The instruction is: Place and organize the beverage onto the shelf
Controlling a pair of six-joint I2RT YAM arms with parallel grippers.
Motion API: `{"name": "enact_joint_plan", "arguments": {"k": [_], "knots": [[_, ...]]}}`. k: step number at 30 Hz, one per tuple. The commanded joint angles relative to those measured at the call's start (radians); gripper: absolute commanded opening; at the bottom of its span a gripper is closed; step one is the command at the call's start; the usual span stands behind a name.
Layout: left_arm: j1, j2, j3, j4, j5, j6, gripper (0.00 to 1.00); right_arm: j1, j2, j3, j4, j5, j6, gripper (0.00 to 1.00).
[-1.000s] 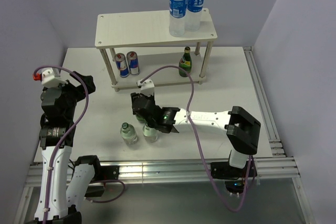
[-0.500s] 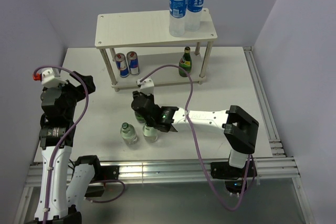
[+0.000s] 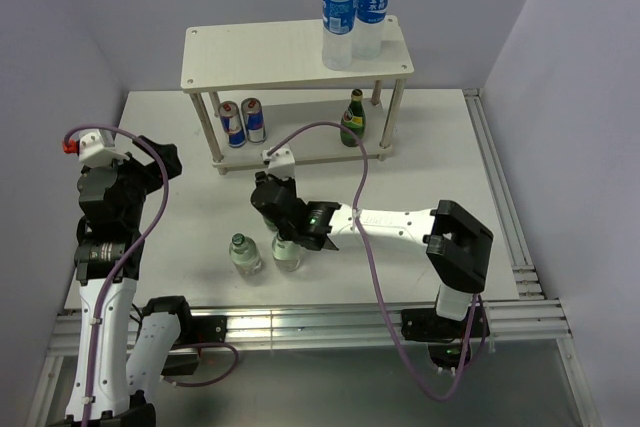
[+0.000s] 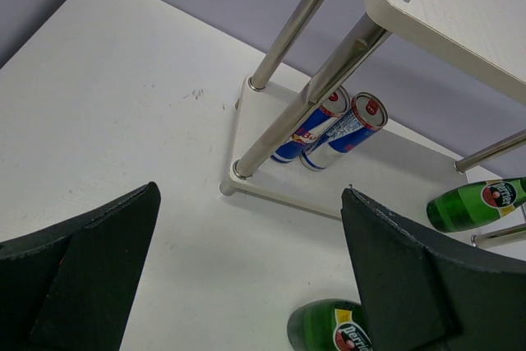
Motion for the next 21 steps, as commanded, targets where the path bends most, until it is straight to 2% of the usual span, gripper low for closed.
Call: {"name": "enact_joint_plan", "arguments": {"k": [1,9,21], "knots": [[0.007,-0.014,0.006,0.015,0.005,0.023,0.99,-0.019,-0.059,0.061,0.038,0.069,-0.032,0.00],[0.005,-0.014,0.006,0.014,0.005,0.022,0.99,-0.082,-0.111,0.061,0.043,0.090,-0.070,0.00],[0.007,-0.012,0.004,0.015,0.008,0.022,0.99,-0.269,-0.185,0.072,0.071,0.055,-0.114,0.00]]}}
